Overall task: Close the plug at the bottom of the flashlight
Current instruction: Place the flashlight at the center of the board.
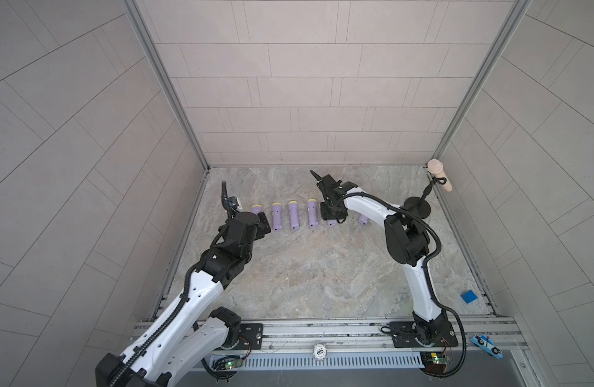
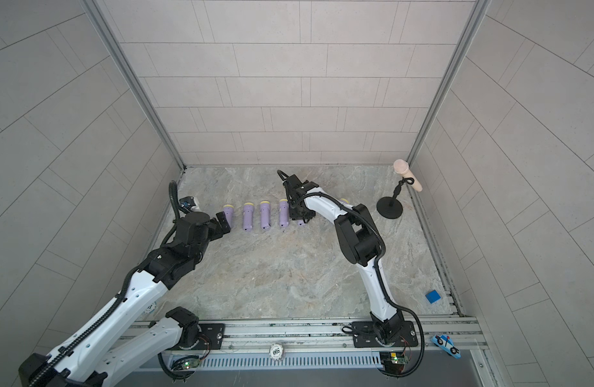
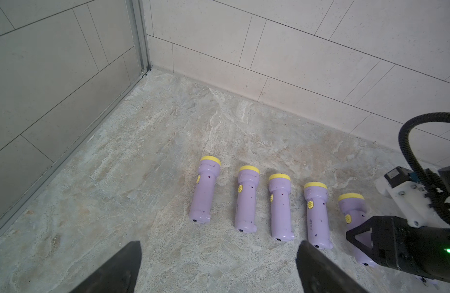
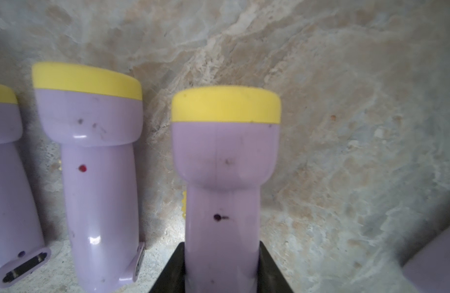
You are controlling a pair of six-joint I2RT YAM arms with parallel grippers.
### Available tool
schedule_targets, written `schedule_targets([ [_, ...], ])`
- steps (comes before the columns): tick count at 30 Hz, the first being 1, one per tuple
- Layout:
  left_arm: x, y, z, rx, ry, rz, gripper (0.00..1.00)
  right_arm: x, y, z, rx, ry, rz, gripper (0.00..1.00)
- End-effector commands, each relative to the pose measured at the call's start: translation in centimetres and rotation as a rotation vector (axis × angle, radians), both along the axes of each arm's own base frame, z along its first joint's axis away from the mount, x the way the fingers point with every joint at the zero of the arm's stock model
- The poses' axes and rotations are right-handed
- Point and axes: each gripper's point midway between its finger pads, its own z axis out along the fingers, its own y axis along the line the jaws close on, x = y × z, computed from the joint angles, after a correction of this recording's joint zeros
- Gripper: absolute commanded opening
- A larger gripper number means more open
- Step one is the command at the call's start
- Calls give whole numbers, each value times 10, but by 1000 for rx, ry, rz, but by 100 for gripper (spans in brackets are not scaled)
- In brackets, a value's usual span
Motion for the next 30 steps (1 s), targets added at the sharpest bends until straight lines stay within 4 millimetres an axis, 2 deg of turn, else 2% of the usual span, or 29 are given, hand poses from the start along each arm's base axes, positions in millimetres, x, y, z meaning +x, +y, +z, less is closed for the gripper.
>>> schedule_targets([
  [1,-3,5,-5,-21,9,28,100,5,2,-4,25,-1,-10,0],
  [6,-2,8,-5,-24,10,36,99,9,-4,-10,14,-1,-22,0],
  [24,-1,10,-6,-28,13,40,100,11,-5,-20,13,12,-38,0],
  [30,-1,10,-7,-29,14,37,100,13,-8,-29,19,30,-45,0],
])
